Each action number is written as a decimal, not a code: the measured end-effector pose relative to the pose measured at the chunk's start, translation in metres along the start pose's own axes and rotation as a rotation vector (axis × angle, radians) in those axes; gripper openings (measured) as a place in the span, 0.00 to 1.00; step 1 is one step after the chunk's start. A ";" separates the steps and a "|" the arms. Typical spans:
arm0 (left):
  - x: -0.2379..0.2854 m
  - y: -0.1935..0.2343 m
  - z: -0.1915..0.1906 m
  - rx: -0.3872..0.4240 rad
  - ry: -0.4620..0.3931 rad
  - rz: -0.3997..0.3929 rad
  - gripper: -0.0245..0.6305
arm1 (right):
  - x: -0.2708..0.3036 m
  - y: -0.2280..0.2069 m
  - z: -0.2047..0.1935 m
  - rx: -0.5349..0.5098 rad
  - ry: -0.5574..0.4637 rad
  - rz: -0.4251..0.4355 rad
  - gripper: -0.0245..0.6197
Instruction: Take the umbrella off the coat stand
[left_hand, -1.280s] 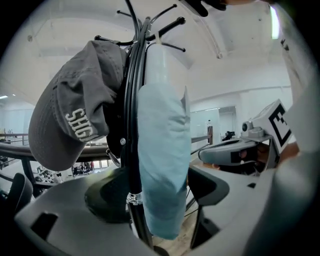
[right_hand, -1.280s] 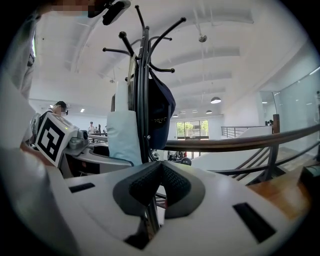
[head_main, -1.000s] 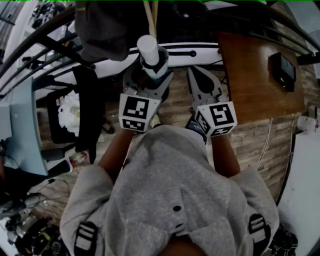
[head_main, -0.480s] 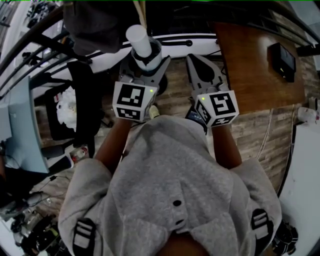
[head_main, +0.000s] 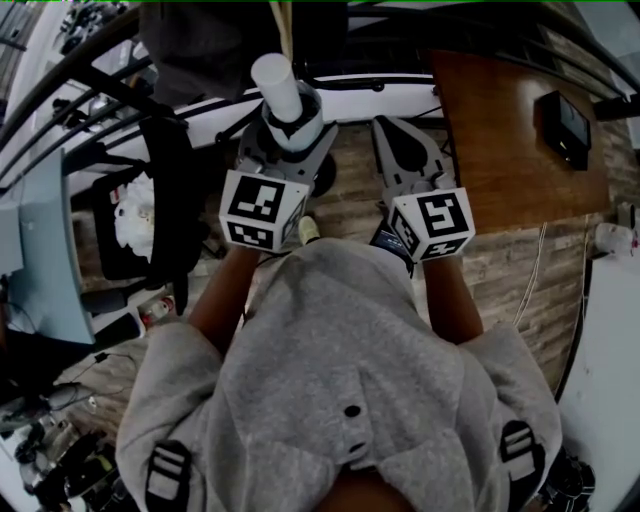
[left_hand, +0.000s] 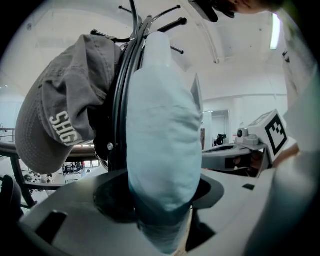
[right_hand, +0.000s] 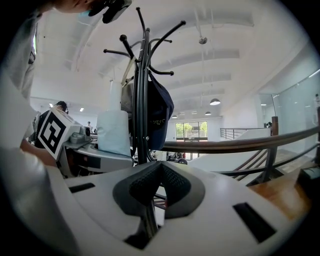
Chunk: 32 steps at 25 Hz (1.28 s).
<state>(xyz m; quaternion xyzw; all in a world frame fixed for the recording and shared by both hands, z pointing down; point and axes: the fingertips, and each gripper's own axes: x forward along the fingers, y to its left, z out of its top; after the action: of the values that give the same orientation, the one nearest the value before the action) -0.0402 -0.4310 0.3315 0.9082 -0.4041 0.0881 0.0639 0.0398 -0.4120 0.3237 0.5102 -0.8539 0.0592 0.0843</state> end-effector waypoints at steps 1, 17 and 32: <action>-0.003 -0.001 0.000 0.002 -0.003 -0.001 0.46 | 0.000 0.002 -0.001 0.000 0.001 0.003 0.05; -0.048 -0.053 0.028 0.068 -0.057 -0.005 0.46 | -0.048 0.017 0.001 -0.016 -0.027 0.038 0.05; -0.084 -0.108 0.086 0.095 -0.160 -0.021 0.46 | -0.103 0.013 0.003 -0.013 -0.050 0.035 0.05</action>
<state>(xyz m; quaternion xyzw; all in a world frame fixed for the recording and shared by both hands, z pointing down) -0.0059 -0.3144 0.2253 0.9185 -0.3939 0.0335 -0.0106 0.0761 -0.3176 0.2994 0.4960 -0.8649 0.0424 0.0649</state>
